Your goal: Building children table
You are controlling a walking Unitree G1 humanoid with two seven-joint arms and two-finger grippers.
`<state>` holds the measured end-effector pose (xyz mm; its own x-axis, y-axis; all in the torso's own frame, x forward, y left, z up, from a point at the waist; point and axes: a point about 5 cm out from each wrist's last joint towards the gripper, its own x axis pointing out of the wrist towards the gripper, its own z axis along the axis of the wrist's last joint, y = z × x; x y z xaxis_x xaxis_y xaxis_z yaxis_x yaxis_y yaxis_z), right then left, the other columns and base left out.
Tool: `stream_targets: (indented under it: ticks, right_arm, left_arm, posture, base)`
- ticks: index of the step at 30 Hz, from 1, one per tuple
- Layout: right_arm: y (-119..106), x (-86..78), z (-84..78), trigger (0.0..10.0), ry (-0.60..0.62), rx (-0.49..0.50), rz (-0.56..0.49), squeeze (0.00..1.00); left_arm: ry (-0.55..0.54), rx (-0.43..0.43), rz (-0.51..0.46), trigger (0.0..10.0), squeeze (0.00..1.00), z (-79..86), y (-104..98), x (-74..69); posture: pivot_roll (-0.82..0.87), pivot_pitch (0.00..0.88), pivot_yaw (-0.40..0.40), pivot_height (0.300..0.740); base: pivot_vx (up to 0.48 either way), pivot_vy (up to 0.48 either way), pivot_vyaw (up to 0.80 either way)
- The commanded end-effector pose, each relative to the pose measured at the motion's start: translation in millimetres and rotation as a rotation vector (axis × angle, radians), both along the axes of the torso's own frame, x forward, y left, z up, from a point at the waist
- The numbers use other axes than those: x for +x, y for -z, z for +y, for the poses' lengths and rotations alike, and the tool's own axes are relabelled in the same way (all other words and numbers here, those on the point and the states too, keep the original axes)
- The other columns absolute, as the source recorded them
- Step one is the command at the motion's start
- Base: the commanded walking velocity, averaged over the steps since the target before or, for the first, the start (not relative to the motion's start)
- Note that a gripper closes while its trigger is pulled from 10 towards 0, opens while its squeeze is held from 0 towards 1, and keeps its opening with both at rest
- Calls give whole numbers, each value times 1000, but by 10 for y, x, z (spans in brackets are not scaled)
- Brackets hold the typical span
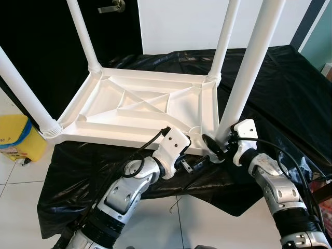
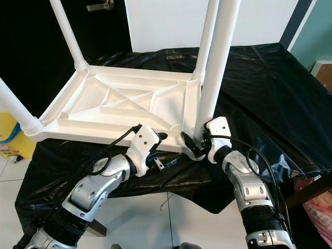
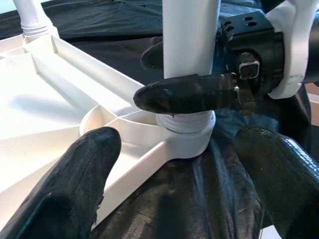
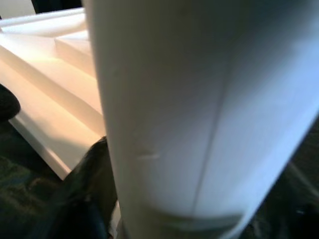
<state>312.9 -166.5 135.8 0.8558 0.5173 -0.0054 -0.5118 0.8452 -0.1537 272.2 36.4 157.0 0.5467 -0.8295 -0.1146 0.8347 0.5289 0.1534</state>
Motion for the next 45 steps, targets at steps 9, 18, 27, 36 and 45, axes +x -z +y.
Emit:
stream_targets:
  ticks: [9,18,27,36,45]
  right_arm:
    - [185,-6,-23,0,-51,-31,73,0]
    - [254,-7,-50,10000,66,-27,101,0]
    - [379,-62,50,10000,251,49,144,0]
    - [481,-123,134,10000,401,120,184,0]
    - [478,-210,207,10000,666,159,149,0]
  left_arm:
    - [84,3,12,10000,0,-49,27,-42]
    - [93,3,9,10000,0,-57,26,-40]
    - [102,3,18,10000,0,-70,47,-71]
    - [105,1,22,10000,0,-78,60,-85]
    - [102,1,24,10000,0,-65,69,-97]
  posture:
    - [-120,28,-22,740]
    - [-128,23,-20,740]
    - [-131,24,-24,740]
    - [-125,22,-30,740]
    - [-122,16,-30,740]
  base:
    - [0,0,0]
    - [0,0,0]
    - [0,0,0]
    - [0,0,0]
    - [0,0,0]
